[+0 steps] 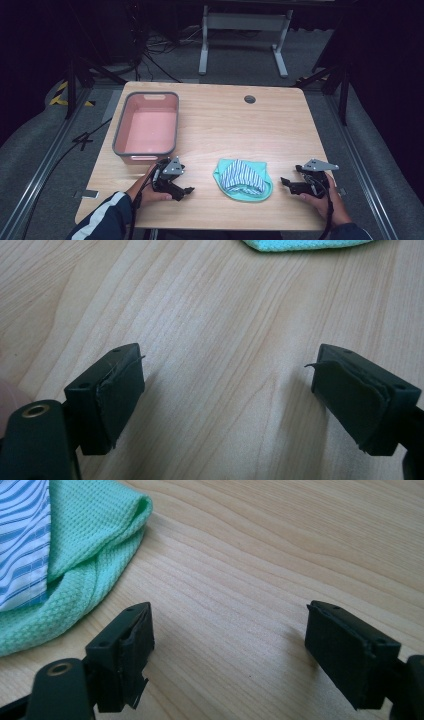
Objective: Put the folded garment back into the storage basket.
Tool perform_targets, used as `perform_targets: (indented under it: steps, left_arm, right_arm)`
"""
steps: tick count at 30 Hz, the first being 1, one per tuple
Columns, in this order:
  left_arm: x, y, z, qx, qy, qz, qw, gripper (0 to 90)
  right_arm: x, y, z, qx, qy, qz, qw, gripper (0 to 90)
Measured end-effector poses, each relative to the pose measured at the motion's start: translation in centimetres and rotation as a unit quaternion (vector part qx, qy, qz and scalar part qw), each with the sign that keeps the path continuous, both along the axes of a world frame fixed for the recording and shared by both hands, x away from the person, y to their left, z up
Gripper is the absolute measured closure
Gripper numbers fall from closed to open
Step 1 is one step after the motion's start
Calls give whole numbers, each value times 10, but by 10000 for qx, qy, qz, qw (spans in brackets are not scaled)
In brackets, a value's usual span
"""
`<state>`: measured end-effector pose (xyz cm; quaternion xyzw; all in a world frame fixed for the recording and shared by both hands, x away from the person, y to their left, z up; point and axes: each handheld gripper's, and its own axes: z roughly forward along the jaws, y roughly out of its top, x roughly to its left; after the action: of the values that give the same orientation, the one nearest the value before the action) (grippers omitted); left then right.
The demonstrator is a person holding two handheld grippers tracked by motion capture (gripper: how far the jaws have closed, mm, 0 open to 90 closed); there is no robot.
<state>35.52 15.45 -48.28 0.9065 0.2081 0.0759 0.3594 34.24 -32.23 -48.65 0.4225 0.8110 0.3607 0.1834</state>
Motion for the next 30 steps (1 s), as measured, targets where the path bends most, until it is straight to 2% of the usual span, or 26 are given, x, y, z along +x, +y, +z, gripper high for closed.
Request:
perform_targets:
  steps: [16, 19, 21, 23, 24, 26, 27, 28, 29, 30]
  left_arm:
    - [-1, -1, 0, -30, 27, 79, 10000, 140]
    - [-2, -3, 3, 141, 74, 151, 9998, 147]
    - [-2, -4, 4, 119, 89, 200, 9997, 181]
    - [-1, -6, 6, 30, 190, 274, 9994, 211]
    - [0, -9, 8, -104, 221, 311, 9992, 223]
    - [0, -12, 13, -246, 168, 302, 9991, 237]
    - [1, -15, 17, -332, 155, 328, 9988, 244]
    - [1, -15, 17, -332, 155, 328, 9988, 247]
    - [2, -19, 19, -337, 136, 346, 9987, 247]
    - [3, -22, 21, -336, 134, 334, 9988, 251]
  right_arm:
    - [1, 0, 0, -9, 27, -87, 10000, 164]
    - [1, 1, 0, -19, 38, -111, 9999, 155]
    - [1, 1, 0, -19, 38, -115, 9999, 153]
    - [1, 1, 0, -52, 61, -130, 9999, 154]
    - [2, 3, 2, -100, 139, -173, 9997, 182]
    - [1, 5, 6, -139, 182, -133, 9996, 260]
    - [1, 7, 7, -116, 168, -146, 9997, 251]
    - [1, 7, 7, -116, 168, -146, 9997, 251]
    - [-1, 10, 10, -20, 156, -98, 9998, 246]
    - [-3, 14, 15, 142, 104, 74, 9998, 268]
